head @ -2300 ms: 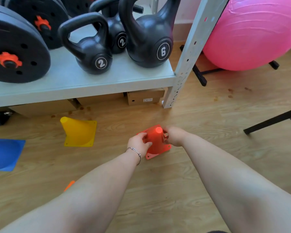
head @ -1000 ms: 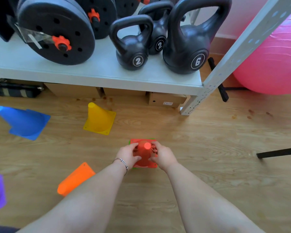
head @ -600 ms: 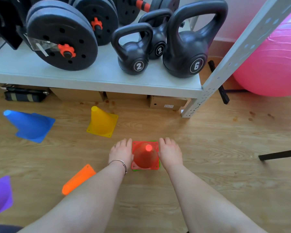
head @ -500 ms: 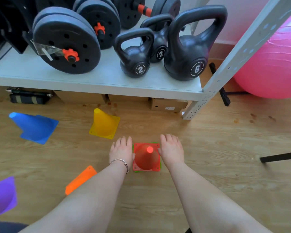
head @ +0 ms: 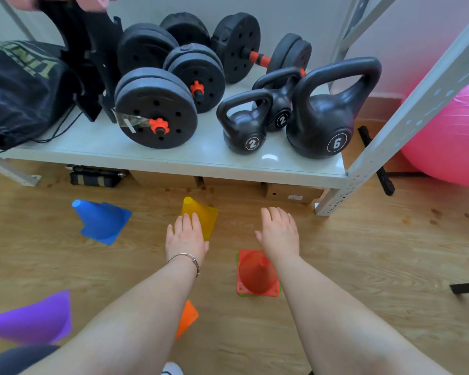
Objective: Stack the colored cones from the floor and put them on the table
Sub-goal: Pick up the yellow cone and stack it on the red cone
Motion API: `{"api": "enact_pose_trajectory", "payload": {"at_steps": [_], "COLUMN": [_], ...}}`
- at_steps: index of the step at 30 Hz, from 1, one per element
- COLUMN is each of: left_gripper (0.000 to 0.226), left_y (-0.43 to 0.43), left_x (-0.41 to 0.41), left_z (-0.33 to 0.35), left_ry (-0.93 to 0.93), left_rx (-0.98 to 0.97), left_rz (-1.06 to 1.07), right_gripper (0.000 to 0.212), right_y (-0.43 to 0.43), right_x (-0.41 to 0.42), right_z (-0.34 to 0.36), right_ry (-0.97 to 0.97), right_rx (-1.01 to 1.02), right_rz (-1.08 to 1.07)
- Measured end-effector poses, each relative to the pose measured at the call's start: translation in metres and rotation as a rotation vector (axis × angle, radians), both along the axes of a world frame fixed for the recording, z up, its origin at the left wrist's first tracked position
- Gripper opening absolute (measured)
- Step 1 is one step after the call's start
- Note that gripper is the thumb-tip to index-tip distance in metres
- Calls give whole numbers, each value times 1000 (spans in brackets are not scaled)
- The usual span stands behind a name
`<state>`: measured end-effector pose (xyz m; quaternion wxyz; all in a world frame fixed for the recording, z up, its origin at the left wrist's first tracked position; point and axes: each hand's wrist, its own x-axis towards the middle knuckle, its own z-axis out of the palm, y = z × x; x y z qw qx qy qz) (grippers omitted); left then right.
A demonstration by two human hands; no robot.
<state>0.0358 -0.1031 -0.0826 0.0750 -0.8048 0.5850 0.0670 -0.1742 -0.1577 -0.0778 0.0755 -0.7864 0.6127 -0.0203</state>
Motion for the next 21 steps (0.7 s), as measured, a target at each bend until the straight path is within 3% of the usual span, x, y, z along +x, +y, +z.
{"api": "enact_pose_trajectory", "payload": {"at_steps": [11,17,21], "left_gripper": [83,80,73], "left_y": [-24,-79,-92], "left_x": [96,125,144], "left_z": [8,-21,-50], "left_ry": [-118,-150,-136], "left_rx": [0,187,220], "left_rz": [-181,-434,-433], "right_gripper": [48,55,58], "right_y": [-25,-42,-61], "right_x": [76,110,126], "right_z": [-3,-34,-55], "right_ry": [-38,-46,1], "right_rx": [26,138,234], "right_rz": [168,170,165]}}
